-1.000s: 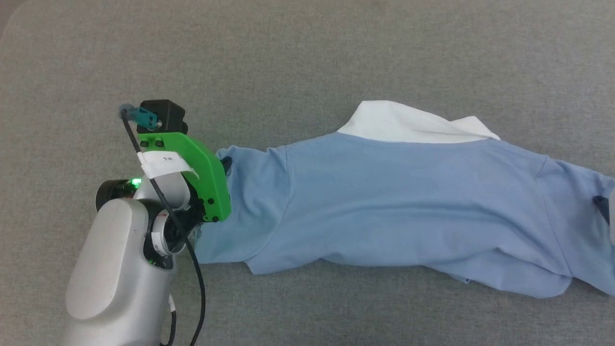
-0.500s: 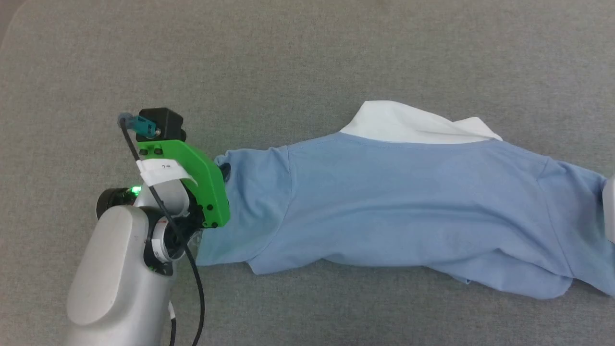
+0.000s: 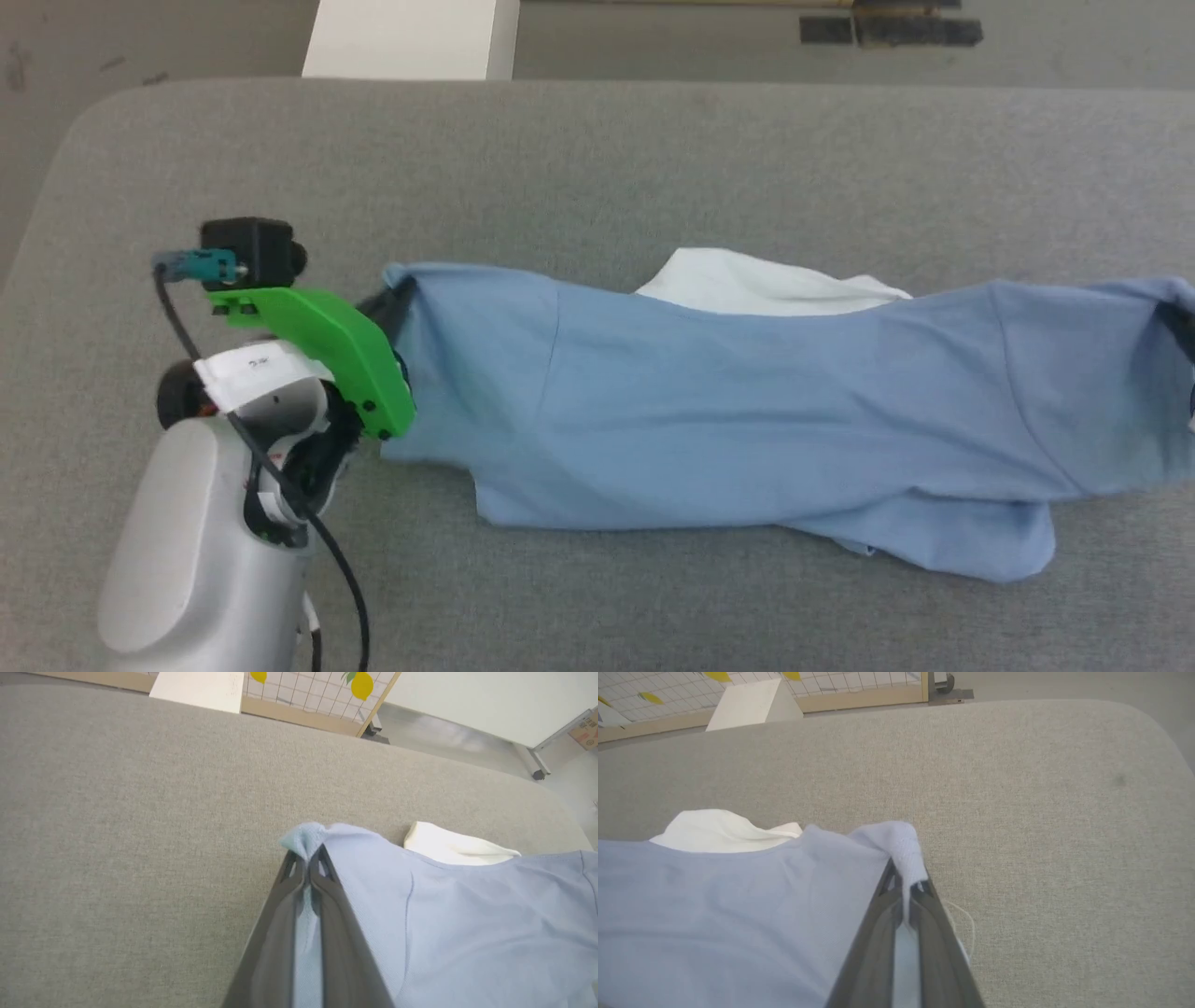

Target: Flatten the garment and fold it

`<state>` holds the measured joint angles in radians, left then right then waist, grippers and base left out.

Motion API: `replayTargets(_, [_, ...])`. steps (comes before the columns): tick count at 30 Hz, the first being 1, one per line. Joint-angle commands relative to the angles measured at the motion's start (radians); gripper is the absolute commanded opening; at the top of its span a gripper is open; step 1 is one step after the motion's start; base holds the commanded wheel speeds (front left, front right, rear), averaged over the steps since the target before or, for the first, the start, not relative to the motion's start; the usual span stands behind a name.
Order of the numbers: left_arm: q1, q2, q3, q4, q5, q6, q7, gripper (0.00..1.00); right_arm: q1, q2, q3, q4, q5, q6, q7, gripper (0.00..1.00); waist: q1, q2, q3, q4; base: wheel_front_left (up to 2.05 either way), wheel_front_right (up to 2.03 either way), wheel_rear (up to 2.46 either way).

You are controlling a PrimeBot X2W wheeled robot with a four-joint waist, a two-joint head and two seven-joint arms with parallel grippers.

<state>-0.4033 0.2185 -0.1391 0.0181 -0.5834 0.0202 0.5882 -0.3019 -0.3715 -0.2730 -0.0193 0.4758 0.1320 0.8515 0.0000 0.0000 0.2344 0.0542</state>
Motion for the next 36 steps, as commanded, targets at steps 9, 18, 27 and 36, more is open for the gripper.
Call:
replayTargets(9, [-0.143,0.011,0.032,0.01,0.067,-0.016,-0.183,0.0,-0.171,0.01,0.005,-0.073,0.101,-0.001,-0.052,0.0,0.0,0.0,-0.148,-0.028,0.0,0.0,0.0])
replayTargets(18, [-0.32,0.014,0.07,0.027,0.099,0.004,-0.29,0.0,-0.386,-0.004,-0.003,-0.037,0.146,-0.001,-0.104,0.0,0.0,0.0,-0.205,-0.011,0.0,0.0,0.0])
replayTargets(27, [-0.463,0.033,0.092,0.083,0.114,0.002,-0.357,0.0,-0.506,0.015,-0.008,0.013,0.153,-0.001,-0.142,0.0,0.0,0.0,-0.224,0.001,0.0,0.0,0.0])
replayTargets(36, [-0.581,0.059,0.061,0.226,0.143,-0.016,-0.357,0.0,-0.613,0.029,0.025,0.104,0.103,-0.001,-0.122,0.0,0.0,0.0,-0.163,0.001,0.0,0.0,0.0])
